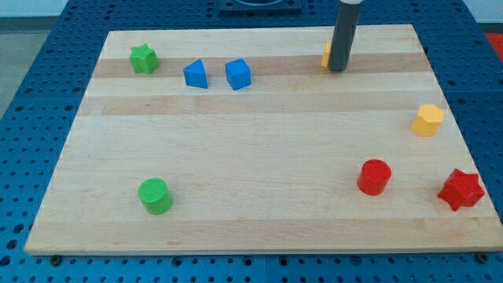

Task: Move the yellow heart right above the blue square

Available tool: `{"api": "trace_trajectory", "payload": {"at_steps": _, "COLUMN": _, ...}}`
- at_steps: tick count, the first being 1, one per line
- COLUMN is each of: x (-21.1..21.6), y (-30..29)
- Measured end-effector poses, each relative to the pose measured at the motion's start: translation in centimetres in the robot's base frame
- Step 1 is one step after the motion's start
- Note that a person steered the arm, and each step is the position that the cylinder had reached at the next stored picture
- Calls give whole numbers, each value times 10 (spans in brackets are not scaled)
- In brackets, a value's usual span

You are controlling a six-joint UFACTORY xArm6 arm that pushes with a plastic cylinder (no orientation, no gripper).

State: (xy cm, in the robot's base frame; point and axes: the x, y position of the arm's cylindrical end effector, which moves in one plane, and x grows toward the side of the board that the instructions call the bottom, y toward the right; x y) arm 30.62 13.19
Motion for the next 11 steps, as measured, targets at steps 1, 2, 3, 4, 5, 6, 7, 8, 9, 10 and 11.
{"api": "trace_trajectory", "payload": {"at_steps": 1, "x": 1, "y": 7}}
{"api": "trace_trajectory", "payload": {"at_steps": 2, "x": 10, "y": 49}}
{"api": "trace_trajectory", "payload": {"at_steps": 3, "x": -10, "y": 50}}
{"api": "trace_trajectory", "payload": {"at_steps": 4, "x": -20, "y": 44}}
{"api": "trace_trajectory", "payload": {"at_steps": 5, "x": -27, "y": 39}}
{"api": "trace_trajectory", "payload": {"at_steps": 6, "x": -27, "y": 39}}
{"api": "trace_trajectory", "payload": {"at_steps": 7, "x": -27, "y": 36}}
{"api": "trace_trajectory", "payload": {"at_steps": 8, "x": -27, "y": 25}}
{"api": "trace_trajectory", "payload": {"at_steps": 9, "x": -27, "y": 11}}
{"api": "trace_trajectory", "payload": {"at_steps": 10, "x": -27, "y": -4}}
{"api": "trace_trajectory", "payload": {"at_steps": 11, "x": -27, "y": -17}}
